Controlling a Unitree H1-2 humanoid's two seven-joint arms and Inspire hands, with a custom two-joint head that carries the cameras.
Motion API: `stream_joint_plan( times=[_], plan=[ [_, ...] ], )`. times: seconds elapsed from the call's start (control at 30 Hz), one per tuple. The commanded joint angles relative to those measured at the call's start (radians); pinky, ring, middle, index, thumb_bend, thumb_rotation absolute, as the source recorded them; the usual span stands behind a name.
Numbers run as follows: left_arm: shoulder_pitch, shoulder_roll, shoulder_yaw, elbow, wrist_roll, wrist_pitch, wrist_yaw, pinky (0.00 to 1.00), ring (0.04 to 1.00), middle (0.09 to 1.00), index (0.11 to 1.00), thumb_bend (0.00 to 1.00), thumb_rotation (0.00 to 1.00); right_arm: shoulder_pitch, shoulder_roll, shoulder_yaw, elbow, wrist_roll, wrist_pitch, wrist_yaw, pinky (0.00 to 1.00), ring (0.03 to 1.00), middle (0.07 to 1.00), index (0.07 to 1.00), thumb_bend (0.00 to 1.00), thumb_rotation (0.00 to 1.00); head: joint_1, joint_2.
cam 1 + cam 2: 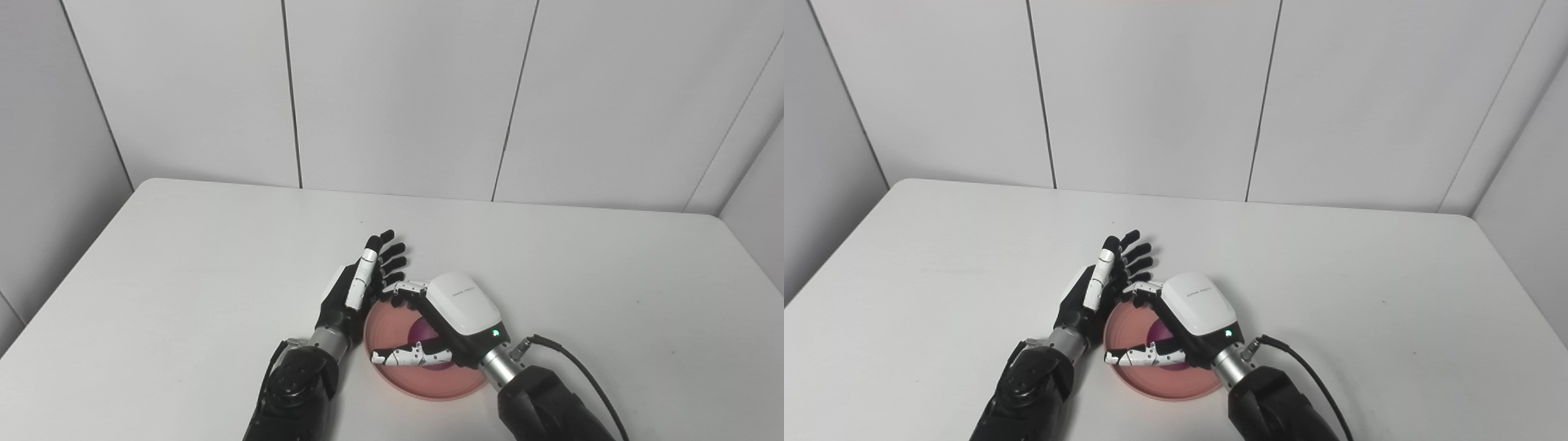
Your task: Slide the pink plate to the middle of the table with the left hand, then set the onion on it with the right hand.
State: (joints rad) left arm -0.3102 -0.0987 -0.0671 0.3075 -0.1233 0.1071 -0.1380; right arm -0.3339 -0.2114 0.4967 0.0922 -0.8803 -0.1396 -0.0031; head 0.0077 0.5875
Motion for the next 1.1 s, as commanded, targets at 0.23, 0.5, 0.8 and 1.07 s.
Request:
stream_joint_plan(
  times=[0.23,0.5,0.8,1.07],
  plan=[
    [0.023,0.001,-0.005,0.038,0.012,0.067,0.011,0.91,0.881,0.894,0.92,0.7,0.98,-0.061,-0.004,-0.035,-0.049,0.026,-0.067,-0.031,0.49,0.589,0.655,0.676,0.96,1.0,-0.004,-0.002],
    [0.017,0.017,-0.017,0.049,0.014,0.056,-0.001,1.0,0.928,0.907,0.923,0.72,1.0,-0.069,0.006,-0.085,-0.109,0.046,-0.09,-0.063,0.47,0.59,0.654,0.669,0.91,1.0,-0.005,-0.001],
    [0.018,0.012,-0.01,0.032,0.019,0.083,0.026,0.92,0.886,0.887,0.899,0.73,0.97,-0.042,0.061,-0.217,-0.132,0.26,-0.052,-0.055,0.6,0.709,0.759,0.766,0.9,1.0,-0.007,0.0],
    [0.018,0.012,0.004,0.022,0.005,0.09,0.031,0.9,0.892,0.891,0.902,0.72,0.95,-0.007,0.127,-0.361,-0.122,0.594,0.018,0.009,0.88,0.916,0.925,0.927,0.84,1.0,-0.015,0.001]
  ],
)
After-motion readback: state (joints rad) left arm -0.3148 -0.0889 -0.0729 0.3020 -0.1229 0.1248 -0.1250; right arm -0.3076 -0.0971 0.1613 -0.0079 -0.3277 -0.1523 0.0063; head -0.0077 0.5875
